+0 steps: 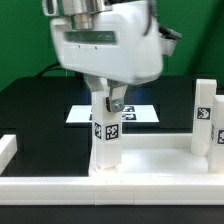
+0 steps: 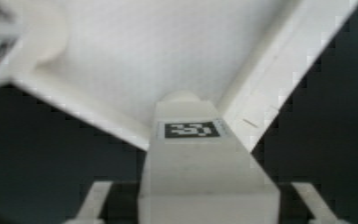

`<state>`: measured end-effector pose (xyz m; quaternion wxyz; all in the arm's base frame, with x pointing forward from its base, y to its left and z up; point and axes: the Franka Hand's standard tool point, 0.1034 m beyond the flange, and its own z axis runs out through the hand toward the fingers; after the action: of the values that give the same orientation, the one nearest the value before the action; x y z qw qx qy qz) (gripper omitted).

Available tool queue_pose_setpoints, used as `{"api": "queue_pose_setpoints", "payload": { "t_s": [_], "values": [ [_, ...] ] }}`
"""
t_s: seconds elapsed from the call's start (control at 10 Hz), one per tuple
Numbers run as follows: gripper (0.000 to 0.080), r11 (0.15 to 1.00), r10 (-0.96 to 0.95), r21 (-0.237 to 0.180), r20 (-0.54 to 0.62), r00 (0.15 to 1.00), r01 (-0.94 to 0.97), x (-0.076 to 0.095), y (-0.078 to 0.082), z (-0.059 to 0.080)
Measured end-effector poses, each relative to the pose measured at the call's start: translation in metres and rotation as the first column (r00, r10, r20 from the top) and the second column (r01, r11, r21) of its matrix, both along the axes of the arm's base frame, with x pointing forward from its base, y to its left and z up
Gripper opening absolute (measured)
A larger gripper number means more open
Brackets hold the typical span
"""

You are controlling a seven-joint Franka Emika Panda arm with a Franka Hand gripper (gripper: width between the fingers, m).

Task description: Assemble desk

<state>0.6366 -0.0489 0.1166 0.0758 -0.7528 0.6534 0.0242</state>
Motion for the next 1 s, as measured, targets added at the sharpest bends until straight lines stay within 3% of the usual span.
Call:
{"api": "queue_pose_setpoints", "payload": {
  "t_s": [0.1, 0.3, 0.4, 0.5, 0.6, 0.7, 1.0],
  "values": [
    [0.0294, 0.992, -0.121, 0.021, 0.001, 0.993, 0.121, 0.0, -0.005, 0.0],
    [0.0294, 0.989, -0.146, 0.019, -0.002, 0.989, 0.146, 0.0, -0.005, 0.0],
    [0.0368, 0.991, -0.129, 0.018, 0.0, 0.992, 0.129, 0.0, -0.005, -0.001],
    [0.0549, 0.999, -0.044, 0.01, 0.013, 0.999, 0.044, 0.0, -0.006, -0.001],
    [0.0549, 0.988, 0.153, -0.004, 0.04, 0.988, -0.153, -0.001, -0.006, -0.002],
    [0.0629, 0.932, 0.361, -0.021, 0.065, 0.93, -0.361, -0.003, -0.007, -0.003],
    [0.0648, 0.814, 0.581, -0.054, 0.083, 0.81, -0.578, -0.011, -0.007, -0.006]
  ]
}}
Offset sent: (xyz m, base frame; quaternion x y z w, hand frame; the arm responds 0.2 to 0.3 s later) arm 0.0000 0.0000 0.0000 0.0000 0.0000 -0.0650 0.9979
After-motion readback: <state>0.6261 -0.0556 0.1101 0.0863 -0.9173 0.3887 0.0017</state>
